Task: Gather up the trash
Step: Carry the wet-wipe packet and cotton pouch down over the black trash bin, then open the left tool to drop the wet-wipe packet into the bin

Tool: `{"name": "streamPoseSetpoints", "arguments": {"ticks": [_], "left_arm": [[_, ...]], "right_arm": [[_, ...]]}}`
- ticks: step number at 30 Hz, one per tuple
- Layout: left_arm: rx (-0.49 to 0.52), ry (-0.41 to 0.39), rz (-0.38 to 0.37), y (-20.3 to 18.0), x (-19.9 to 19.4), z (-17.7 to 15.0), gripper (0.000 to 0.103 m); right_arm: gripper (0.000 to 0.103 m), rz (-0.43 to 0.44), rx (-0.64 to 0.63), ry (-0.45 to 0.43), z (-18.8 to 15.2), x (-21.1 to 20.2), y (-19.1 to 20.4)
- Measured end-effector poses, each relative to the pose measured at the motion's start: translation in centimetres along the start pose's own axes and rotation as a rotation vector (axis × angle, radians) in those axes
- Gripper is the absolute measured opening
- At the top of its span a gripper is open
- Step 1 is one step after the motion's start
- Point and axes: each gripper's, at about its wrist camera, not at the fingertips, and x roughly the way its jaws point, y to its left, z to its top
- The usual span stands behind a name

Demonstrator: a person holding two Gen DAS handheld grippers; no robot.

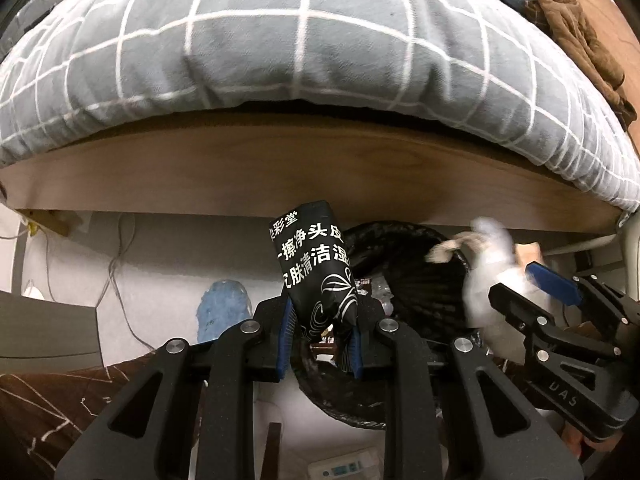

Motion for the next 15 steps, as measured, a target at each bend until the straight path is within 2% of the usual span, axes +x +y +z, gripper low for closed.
{"name": "streamPoseSetpoints", "arguments": {"ticks": [3, 5, 10, 15], "left_arm": [[0.002, 0.002, -0.004, -0.2, -0.3, 0.3, 0.021], [0.011, 0.005, -0.006, -0.6, -0.2, 0.5, 0.021], [0.041, 0.024, -0.029, -2.6, 0.5, 0.5, 0.021], [0.076, 0.033, -0.045, -5.2, 1.0, 0.5, 0.021]], "right_arm": [[0.06, -0.007, -0.001, -0.002, -0.2, -0.1, 0.1], [0.068, -0.027, -0.002, -0.014, -0.3, -0.3, -0.4], [0.083, -0.069, 0.037, -0.041, -0.8, -1.2, -2.7], [0.091, -0.093, 0.087, -0.085, -1.2, -2.4, -5.0]]}}
